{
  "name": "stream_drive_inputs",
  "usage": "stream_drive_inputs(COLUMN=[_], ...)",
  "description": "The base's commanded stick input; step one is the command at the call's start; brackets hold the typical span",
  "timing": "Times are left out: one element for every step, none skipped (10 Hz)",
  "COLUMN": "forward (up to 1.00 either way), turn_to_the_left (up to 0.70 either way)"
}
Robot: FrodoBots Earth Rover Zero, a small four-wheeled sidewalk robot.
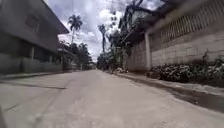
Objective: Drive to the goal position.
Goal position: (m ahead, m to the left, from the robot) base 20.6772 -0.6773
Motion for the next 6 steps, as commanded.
stream_drive_inputs(forward=[0.50, 0.50, 0.50, 0.50, 0.50, 0.50], turn_to_the_left=[-0.07, -0.07, -0.08, -0.08, -0.07, -0.07])
